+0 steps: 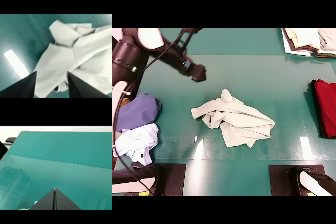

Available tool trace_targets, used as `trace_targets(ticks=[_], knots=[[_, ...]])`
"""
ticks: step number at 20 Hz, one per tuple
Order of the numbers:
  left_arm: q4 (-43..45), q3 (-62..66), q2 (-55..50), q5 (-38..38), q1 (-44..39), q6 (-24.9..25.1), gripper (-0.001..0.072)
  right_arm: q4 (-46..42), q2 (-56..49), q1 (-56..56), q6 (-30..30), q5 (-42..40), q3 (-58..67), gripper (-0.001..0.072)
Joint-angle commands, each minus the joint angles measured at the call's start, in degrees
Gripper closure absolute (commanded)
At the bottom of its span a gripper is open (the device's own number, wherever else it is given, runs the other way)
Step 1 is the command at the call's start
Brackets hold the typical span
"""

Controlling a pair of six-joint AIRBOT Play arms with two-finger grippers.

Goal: Fold the shirts.

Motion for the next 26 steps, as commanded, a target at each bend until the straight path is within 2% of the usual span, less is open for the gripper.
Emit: trace_targets(ticks=[1,5,9,13,20,24,26], knots=[[-3.5,-15.0,6.4,1.2,5.5,-0.9,0.0246,-0.1,-0.1,-0.1,0.0,0.1,0.0,0.0692],[-10.8,-34.0,12.0,10.2,4.1,0.3,0.0246,0.0,-0.1,-0.1,0.0,-0.3,-1.6,0.0692],[-17.7,-43.1,11.1,22.1,0.7,2.2,0.0246,0.0,-0.1,0.0,0.0,-0.3,-5.4,0.0692],[-18.2,-44.2,6.8,26.1,-3.1,2.1,0.0246,0.1,-0.1,0.0,0.0,-0.3,-8.0,0.0692],[-17.5,-44.2,5.0,31.3,-3.3,0.6,0.0246,0.2,-0.1,0.0,0.0,-0.2,-8.3,0.0693],[-25.1,-44.2,5.0,33.1,-3.3,2.4,0.0246,0.2,-0.1,0.0,0.0,-0.2,-8.3,0.0692],[-26.1,-44.2,4.4,34.5,-3.3,2.6,0.0248,0.2,-0.1,0.0,0.0,-0.2,-8.3,0.0692]])
